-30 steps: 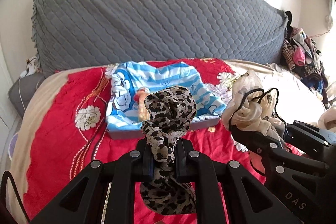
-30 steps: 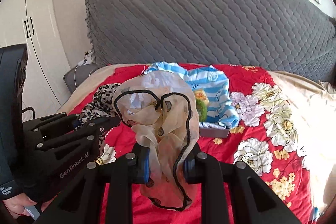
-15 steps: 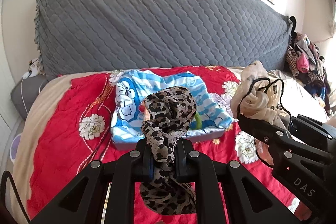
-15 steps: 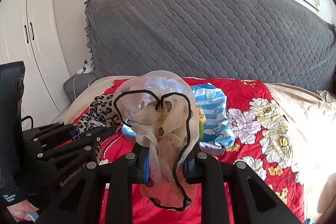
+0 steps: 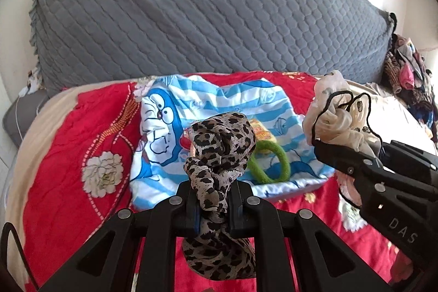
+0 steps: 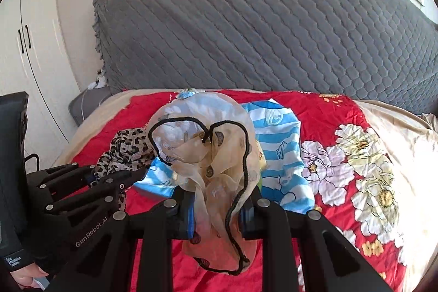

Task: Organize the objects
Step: 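Lift the leopard scrunchie with left tool while right tool lifts the sheer scrunchie, then lower the leopard scrunchie with left tool while right tool lowers the sheer scrunchie into the tray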

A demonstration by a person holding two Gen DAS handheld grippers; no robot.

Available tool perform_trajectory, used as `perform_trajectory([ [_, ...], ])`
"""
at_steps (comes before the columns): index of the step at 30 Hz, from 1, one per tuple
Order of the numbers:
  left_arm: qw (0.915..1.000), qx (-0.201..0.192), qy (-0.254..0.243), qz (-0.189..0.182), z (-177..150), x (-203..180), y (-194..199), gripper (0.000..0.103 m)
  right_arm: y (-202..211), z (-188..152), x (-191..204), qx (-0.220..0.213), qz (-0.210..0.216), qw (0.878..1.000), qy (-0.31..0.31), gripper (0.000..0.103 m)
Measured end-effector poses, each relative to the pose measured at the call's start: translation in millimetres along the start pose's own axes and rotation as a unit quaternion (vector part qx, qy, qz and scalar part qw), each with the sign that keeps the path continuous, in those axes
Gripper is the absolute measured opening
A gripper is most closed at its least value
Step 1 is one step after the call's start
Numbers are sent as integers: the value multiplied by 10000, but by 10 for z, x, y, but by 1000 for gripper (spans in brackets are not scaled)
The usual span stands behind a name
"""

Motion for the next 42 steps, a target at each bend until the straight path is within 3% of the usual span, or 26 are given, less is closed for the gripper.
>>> perform_trajectory([
  [16,9999,145,-2,58,260,57,-951,14,-1020,138,-327,326,-119,9994,-11,23],
  [42,9991,321,-98,268,338,86,-1524,15,-1582,139,-448,580,-130,9982,-111,23],
])
Point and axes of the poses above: each gripper's, at about its wrist camera, not at the fingertips, and y roughly against the way its jaws point, x to its left, z to its top, the point moved 5 cm from there along -y, roughly the way its jaws point, and after that the axes turned 4 degrees about x, right-handed, at the moved point
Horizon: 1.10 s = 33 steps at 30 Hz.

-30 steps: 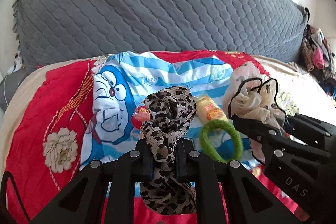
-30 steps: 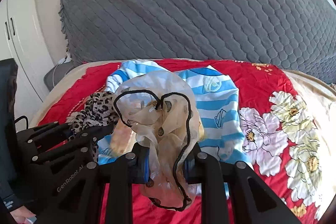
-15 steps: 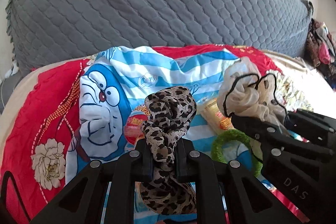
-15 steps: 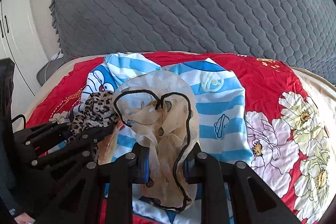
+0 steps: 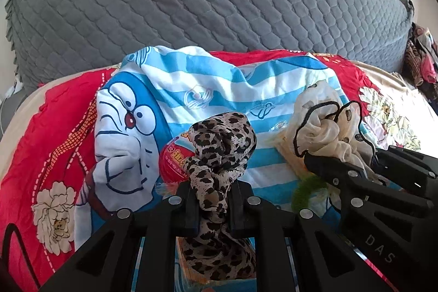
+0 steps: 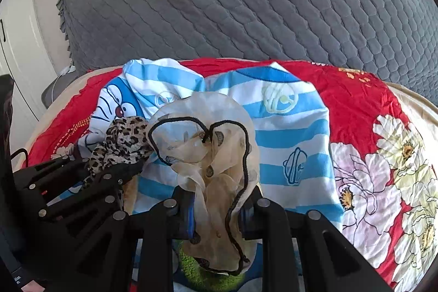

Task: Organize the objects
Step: 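Lower the leopard scrunchie with left tool while right tool lowers the sheer scrunchie into the tray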

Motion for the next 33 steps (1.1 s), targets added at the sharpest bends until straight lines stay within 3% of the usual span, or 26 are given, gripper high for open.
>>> perform_trajectory([
  [10,10000,50,30,12,-28,27,-145,17,-151,-3,-12,38,-77,9999,56,23],
  [22,9999,53,19,86,-41,58,-157,26,-174,-6,23,-40,-160,9998,92,30],
  [26,9998,74,83,172,-55,110,-144,39,-169,-19,3,-28,-229,9997,69,46],
  [30,9993,83,264,241,-83,212,-110,65,-172,-48,-103,63,-266,9996,-98,60],
  [33,9991,177,282,258,-131,244,-107,68,-164,-77,-121,113,-280,9995,-67,63],
])
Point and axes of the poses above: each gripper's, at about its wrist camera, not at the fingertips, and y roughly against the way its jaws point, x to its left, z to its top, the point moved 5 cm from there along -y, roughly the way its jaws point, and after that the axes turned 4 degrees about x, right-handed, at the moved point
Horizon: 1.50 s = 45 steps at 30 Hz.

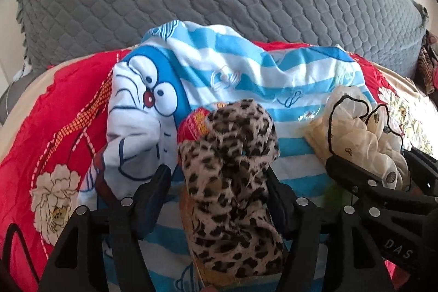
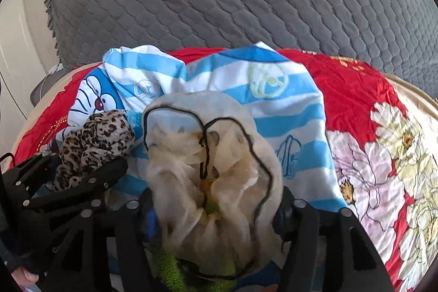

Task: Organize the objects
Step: 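Lower the leopard scrunchie with left tool while right tool lowers the sheer scrunchie into the tray, then open left tool on the leopard scrunchie while right tool releases the sheer scrunchie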

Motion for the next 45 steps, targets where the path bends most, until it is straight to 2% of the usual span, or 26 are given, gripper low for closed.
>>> perform_trajectory([
  [2,9999,-6,-105,88,-35,-12,19,69,19,-19,34,-22,-158,9997,201,64],
  [6,9999,14,-88,130,-108,18,63,76,45,-60,23,32,-102,9998,151,66],
  [11,9999,-2,-76,130,-214,35,136,77,125,-131,5,73,-73,9998,142,76],
  [15,9999,17,-33,132,-283,51,199,78,208,-196,-1,80,-100,9998,121,80],
  [17,9999,-27,39,105,-323,69,273,79,250,-228,-4,78,-55,9999,83,86],
  [23,9999,-60,124,39,-385,93,421,84,373,-272,-9,45,-67,10000,42,93],
  [33,9998,-93,164,6,-512,178,674,85,569,-376,-15,-58,-67,10000,-38,96],
  [45,9996,-138,230,5,-727,165,946,86,871,-675,58,-146,1,9999,52,96],
])
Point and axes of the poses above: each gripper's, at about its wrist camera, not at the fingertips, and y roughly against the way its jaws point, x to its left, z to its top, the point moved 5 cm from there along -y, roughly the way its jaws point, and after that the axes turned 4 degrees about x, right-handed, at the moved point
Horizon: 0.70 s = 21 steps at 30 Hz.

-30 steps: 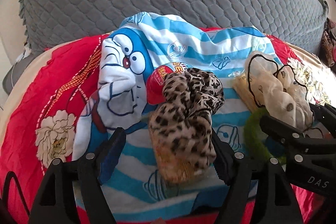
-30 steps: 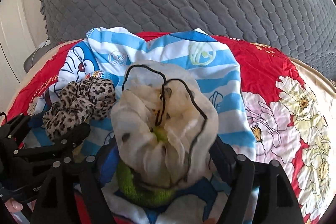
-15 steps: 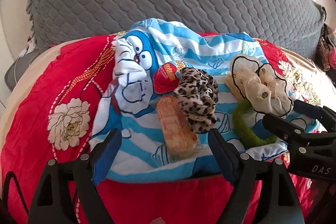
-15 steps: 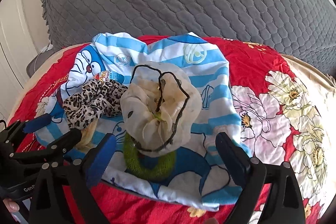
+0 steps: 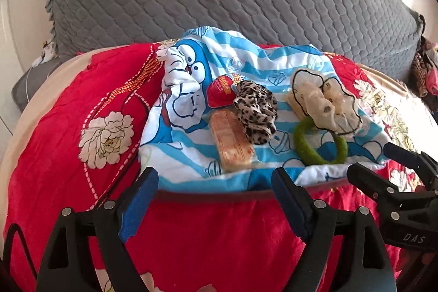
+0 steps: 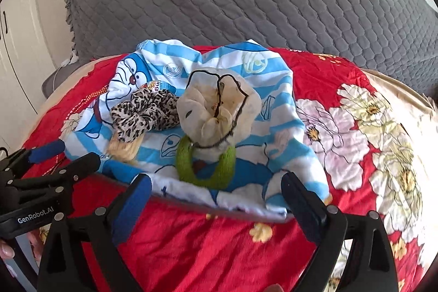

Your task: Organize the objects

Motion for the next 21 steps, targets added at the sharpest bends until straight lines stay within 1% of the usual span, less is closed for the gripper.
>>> perform_trajectory([
  [3,10000,37,17,-40,-58,-21,65,86,91,-41,2,-8,-25,10000,2,96],
  [12,9999,-76,-29,-65,-218,-74,354,86,381,-166,29,-36,-58,10000,-11,96],
  [21,9999,-100,-26,-104,-299,-101,496,86,565,-242,59,-97,-53,9999,-34,96],
])
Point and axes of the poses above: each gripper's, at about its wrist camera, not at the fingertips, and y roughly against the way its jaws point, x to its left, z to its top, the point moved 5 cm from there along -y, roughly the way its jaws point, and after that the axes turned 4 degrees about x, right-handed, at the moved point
